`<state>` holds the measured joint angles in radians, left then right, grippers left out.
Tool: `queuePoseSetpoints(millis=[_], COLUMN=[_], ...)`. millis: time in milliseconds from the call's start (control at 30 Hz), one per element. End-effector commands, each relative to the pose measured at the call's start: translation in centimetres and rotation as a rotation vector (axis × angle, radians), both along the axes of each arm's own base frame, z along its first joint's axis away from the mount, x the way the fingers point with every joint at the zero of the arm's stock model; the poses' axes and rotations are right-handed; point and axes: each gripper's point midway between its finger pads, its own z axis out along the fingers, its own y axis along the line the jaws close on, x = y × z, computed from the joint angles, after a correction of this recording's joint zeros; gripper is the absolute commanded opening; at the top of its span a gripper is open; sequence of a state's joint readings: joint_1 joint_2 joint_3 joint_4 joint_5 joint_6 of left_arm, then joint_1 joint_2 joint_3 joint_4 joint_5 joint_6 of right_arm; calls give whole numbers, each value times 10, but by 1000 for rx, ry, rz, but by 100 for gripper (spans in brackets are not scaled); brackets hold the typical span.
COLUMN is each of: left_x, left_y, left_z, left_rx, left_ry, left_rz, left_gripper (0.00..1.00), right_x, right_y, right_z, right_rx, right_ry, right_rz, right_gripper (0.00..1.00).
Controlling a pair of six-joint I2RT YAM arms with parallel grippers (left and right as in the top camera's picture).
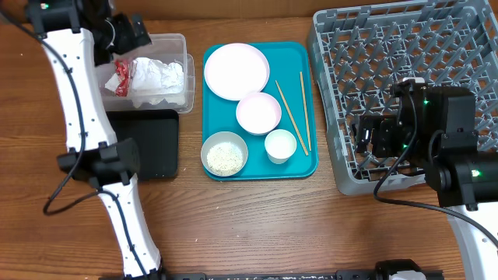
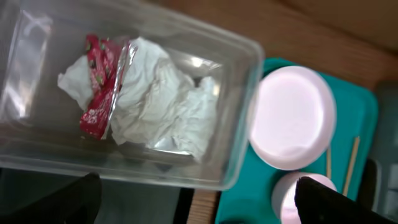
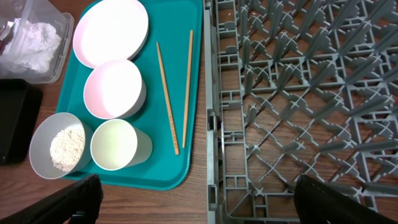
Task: Sort waste into correct bins and load items into the dishwasher
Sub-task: 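Carry the wrapper left and drop it into the clear bin, then grasp the white paper cup with the left gripper and lift it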
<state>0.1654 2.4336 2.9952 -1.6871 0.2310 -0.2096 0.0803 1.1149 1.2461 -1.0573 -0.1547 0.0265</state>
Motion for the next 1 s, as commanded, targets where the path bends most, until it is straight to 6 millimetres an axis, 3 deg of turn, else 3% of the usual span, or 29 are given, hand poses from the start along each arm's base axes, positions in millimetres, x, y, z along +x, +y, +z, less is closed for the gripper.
queuePoseSetpoints(millis=[0, 100, 167, 200, 367, 533, 633, 733, 967], left_x=[-39, -80, -113, -131, -169, -170, -172, -168, -148], left_y=[-29, -47, -67, -86, -136, -190, -211, -236, -287], left_z=[89, 103, 91, 79, 33, -23, -60, -109, -147], left_rx=[26, 56, 40, 2, 7, 31, 48, 35, 15], left_ry=[-186, -147, -60, 0, 162, 216, 258, 337, 274], left_rz=[-118, -150, -195, -246, -415, -600, -688, -678, -757], left_gripper=[100, 100, 100, 100, 100, 100, 100, 89, 81], right_x=[1, 0, 0, 1, 3, 3, 3, 0, -1], right_y=[4, 4, 4, 4, 4, 4, 5, 5, 6], right_z=[13, 11, 12, 12, 14, 15, 14, 12, 12], right_rx=[16, 15, 15, 16, 17, 17, 18, 22, 23], right_ry=[-31, -22, -25, -29, -40, -43, -38, -23, -21], right_rz=[13, 13, 13, 13, 13, 13, 14, 18, 18], right_gripper=[100, 100, 100, 100, 100, 100, 100, 100, 100])
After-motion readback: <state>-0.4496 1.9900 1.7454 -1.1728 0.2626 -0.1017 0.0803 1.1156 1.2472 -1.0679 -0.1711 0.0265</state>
